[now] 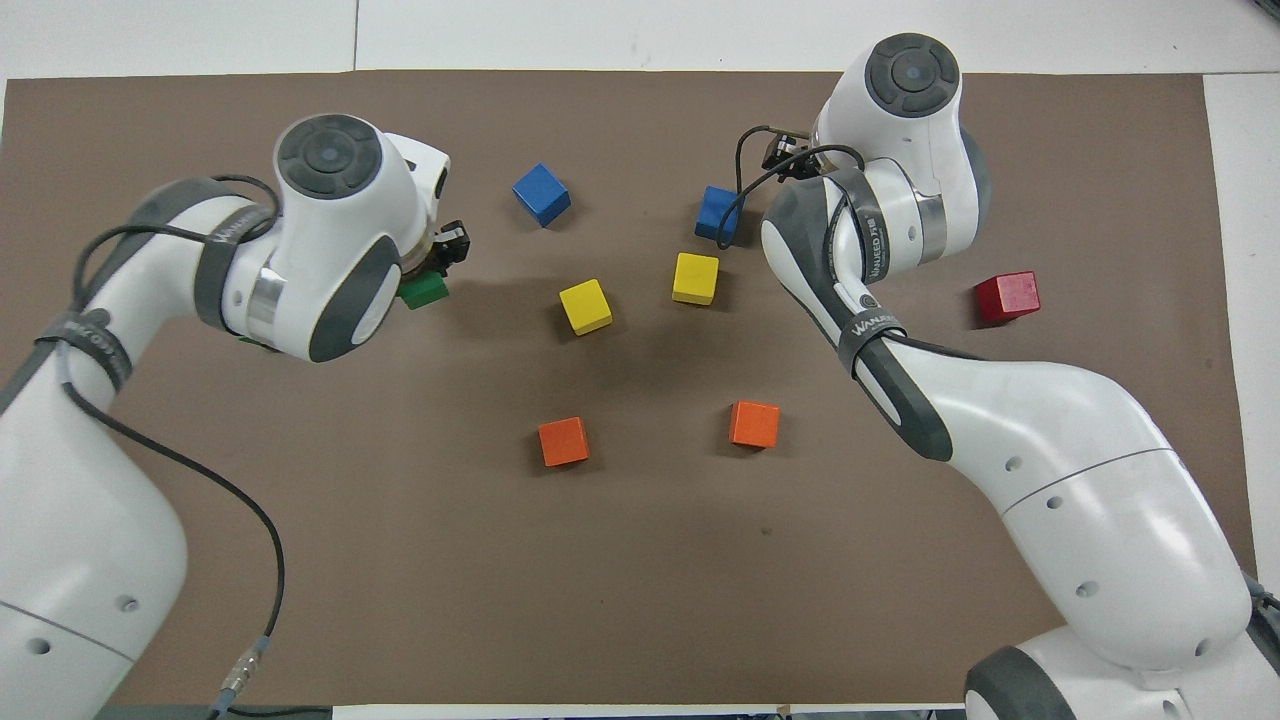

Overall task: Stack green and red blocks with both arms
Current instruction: 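Carry the green cube to the first green while the right gripper carries red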

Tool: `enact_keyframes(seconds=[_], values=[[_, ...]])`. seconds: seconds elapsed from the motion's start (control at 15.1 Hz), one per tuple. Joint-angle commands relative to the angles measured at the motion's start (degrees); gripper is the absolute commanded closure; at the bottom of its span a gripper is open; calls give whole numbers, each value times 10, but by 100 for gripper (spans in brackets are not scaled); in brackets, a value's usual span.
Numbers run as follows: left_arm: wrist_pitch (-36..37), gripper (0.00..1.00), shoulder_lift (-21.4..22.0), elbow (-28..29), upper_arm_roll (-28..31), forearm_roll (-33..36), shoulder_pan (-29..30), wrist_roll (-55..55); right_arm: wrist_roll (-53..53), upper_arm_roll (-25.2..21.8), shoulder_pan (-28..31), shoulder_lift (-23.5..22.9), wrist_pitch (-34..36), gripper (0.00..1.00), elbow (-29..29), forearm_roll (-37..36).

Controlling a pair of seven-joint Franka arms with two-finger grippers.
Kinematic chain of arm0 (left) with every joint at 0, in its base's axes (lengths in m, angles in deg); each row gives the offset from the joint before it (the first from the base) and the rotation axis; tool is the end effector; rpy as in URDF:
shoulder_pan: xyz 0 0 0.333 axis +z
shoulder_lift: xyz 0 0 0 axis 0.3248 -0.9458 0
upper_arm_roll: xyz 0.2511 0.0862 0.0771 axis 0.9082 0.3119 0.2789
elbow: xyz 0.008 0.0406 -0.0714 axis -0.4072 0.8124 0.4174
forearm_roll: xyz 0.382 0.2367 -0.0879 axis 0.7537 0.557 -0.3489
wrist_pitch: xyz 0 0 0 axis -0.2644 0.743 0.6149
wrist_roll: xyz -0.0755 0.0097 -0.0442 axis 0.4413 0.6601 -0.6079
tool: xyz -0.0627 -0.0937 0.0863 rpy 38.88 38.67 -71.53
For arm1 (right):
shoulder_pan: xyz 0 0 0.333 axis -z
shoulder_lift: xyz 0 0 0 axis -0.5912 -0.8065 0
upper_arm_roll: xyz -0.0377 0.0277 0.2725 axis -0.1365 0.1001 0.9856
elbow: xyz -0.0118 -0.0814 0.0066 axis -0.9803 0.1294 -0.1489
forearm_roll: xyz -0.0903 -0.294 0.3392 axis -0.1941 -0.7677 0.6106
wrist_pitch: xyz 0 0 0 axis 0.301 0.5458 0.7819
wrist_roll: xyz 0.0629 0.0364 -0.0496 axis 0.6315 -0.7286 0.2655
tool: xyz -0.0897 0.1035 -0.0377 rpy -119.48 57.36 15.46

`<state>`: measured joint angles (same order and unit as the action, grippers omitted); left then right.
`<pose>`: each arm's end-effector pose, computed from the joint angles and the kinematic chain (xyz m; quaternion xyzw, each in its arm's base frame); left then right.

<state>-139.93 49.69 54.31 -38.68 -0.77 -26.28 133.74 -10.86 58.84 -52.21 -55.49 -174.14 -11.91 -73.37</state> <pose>0.6706 -0.2166 0.2670 -0.9837 -0.1677 -0.0159 0.0626 0.7824 0.1871 0.2277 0.9818 -0.1753 0.0714 0.0141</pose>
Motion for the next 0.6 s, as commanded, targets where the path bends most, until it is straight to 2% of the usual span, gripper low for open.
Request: enact_keyframes(seconds=[0.0, 0.13, 0.27, 0.4, 0.53], values=[[50, 100, 69, 24, -1, -45, 69, -139, -21, 1, 0, -2, -16, 28, -6, 1], [59, 100, 78, 26, -1, -52, 109, -228, -27, 1, -1, 0, -19, 56, -16, 1], [31, 100, 81, 56, -2, -56, 146, -337, -31, 1, -2, 2, -22, 99, -25, 1], [-10, 100, 93, 92, 0, -88, 173, -383, -31, 1, -3, 4, -20, 100, -26, 1], [-53, 100, 100, 124, 0, -89, 185, -383, -31, 1, -4, 4, -22, 100, -26, 1]])
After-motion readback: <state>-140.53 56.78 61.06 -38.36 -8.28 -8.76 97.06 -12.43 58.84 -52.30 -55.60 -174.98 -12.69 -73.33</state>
